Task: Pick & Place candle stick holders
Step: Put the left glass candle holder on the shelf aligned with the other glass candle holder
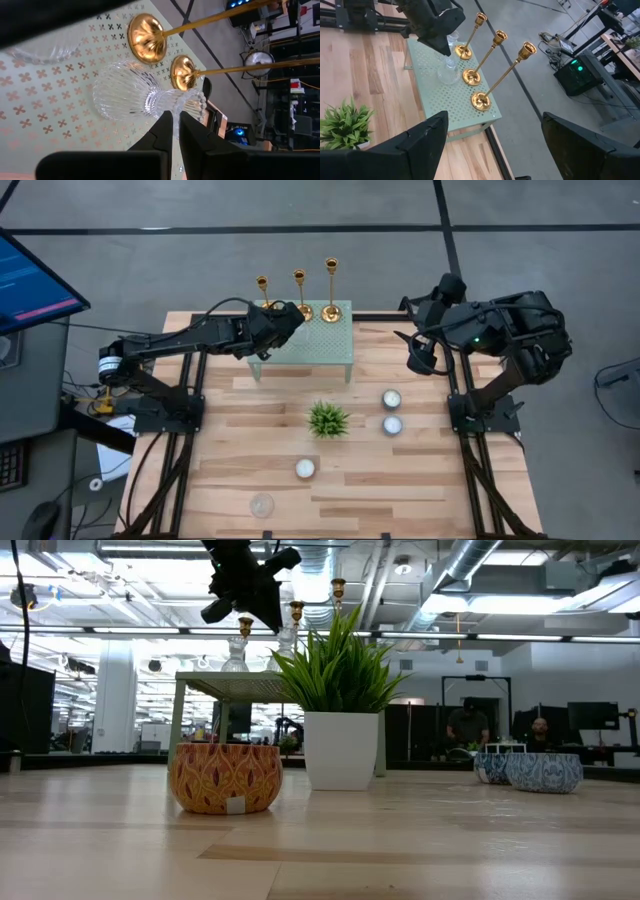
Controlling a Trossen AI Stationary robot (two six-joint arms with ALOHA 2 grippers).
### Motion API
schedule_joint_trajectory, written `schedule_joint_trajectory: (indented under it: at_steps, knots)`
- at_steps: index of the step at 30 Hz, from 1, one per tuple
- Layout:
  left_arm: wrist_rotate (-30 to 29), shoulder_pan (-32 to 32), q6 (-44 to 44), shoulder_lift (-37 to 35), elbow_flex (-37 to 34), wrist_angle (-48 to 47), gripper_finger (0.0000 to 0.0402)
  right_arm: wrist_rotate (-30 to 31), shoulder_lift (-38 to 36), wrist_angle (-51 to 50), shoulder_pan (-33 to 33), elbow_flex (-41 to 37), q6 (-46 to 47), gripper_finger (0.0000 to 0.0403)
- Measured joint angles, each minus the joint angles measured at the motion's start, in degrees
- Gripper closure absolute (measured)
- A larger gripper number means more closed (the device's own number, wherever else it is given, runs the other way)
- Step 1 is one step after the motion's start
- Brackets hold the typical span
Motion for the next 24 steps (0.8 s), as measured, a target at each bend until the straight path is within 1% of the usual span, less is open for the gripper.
schedule_joint_trajectory:
  at_steps: [24]
  knots:
    - [-0.12,0.02,0.71,-0.04,0.0,0.02,0.0382,0.0,0.0,0.0,-0.02,0.0,0.07,0.0092]
